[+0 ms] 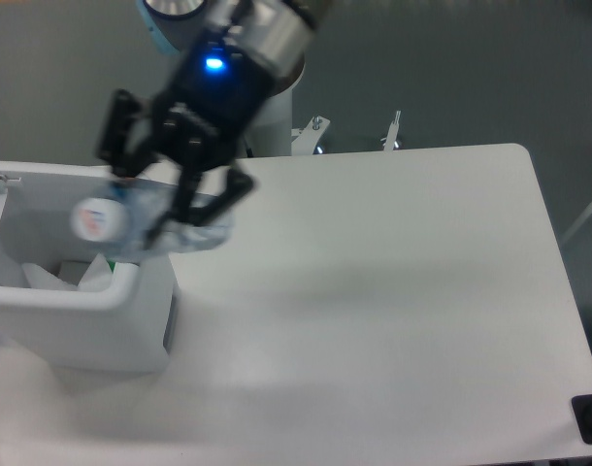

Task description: Place the trash in the trash can

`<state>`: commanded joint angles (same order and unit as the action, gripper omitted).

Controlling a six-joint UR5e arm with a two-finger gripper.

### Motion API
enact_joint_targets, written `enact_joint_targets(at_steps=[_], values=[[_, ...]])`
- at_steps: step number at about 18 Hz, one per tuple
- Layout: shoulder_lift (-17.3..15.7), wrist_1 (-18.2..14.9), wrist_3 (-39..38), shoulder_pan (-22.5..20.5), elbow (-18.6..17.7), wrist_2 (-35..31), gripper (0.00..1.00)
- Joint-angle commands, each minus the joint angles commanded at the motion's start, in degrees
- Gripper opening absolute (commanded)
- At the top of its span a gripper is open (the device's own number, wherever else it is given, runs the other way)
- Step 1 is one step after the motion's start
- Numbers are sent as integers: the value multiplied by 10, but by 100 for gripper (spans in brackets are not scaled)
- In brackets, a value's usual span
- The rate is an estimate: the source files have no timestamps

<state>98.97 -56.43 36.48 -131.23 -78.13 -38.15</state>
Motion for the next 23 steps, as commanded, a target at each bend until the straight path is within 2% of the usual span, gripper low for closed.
enact_joint_targets(at_steps=[5, 8, 9, 11, 19, 23], values=[[-19, 1, 1, 34, -38, -1, 39], [-15, 1, 2, 46, -38, -1, 58], [-12, 4, 3, 46, -37, -1, 69], [-6, 9, 2, 54, -37, 3, 100], [-5, 8, 1, 52, -48, 5, 100], [-5, 7, 4, -16, -55, 4, 100]])
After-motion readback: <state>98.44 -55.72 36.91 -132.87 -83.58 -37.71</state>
